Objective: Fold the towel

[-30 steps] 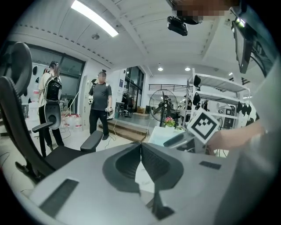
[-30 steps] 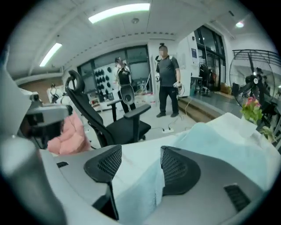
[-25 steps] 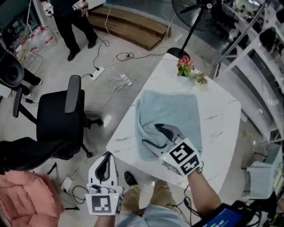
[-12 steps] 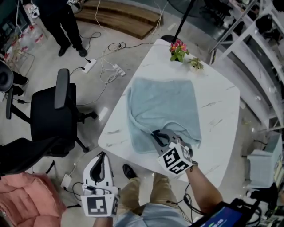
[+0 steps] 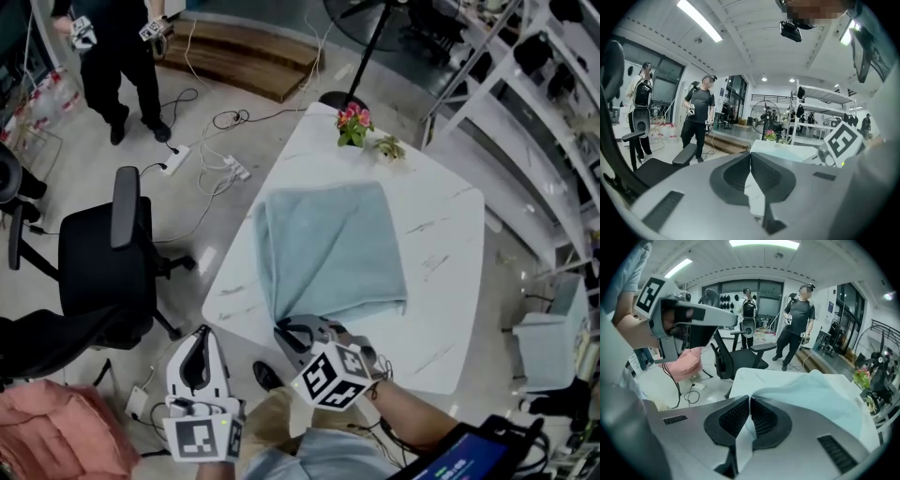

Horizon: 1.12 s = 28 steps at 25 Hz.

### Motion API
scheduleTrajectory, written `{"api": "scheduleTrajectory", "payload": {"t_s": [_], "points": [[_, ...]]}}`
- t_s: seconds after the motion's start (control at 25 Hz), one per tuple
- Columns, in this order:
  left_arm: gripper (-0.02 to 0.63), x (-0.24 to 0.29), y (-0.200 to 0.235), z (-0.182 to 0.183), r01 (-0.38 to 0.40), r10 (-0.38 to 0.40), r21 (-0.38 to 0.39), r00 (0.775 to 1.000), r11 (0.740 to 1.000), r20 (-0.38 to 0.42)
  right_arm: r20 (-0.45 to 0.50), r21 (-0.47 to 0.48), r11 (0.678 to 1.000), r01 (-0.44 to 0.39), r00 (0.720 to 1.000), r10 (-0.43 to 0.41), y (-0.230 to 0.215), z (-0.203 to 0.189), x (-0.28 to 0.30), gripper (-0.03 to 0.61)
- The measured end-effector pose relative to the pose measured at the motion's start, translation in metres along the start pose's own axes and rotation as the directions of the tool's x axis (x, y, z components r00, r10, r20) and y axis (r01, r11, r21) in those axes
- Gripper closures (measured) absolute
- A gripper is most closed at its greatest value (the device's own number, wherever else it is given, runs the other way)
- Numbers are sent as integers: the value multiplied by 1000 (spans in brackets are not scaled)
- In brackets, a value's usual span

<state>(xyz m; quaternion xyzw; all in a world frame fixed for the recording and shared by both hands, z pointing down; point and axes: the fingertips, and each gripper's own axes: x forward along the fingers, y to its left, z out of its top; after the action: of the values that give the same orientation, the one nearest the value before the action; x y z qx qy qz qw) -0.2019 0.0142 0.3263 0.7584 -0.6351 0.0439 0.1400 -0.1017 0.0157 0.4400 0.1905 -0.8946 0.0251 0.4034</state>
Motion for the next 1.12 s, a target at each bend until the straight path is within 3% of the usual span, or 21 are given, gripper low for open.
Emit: {"api": "scheduleTrajectory", "payload": {"t_s": [0.2,0.32,0.36,0.48,0.68,0.8,0.92,1.04,1.12], "points": [[605,-1,-2,-14,9,-9,-3,1000,1000,-27,-63,23,1000,-15,998,16,11,-23,40,545],[606,4,-4,-23,15,-16,-8,999,1000,-47,-39,50,998,-31,999,33,12,-23,53,545],[606,7,-5,-25,17,-18,-9,999,1000,-51,-37,58,996,-63,997,65,16,-21,54,537],[604,12,-8,-29,28,-30,-19,998,999,-61,-44,70,977,-200,978,203,35,-10,38,360],[604,21,-13,-15,34,-36,-35,998,999,-53,26,64,941,-332,943,331,27,29,-31,336],[604,29,-20,-11,48,-52,-60,996,997,-69,92,11,919,-395,915,393,17,68,-67,337],[600,45,-36,-18,81,-91,-97,991,992,-103,150,-73,943,-324,931,331,-35,93,-82,345],[530,62,-57,-36,93,-106,-96,984,991,-140,170,-136,977,-163,968,185,-128,101,-73,355],[504,69,-66,-54,61,-77,-90,980,994,-184,163,-185,979,-82,980,113,-184,100,-51,378]]}}
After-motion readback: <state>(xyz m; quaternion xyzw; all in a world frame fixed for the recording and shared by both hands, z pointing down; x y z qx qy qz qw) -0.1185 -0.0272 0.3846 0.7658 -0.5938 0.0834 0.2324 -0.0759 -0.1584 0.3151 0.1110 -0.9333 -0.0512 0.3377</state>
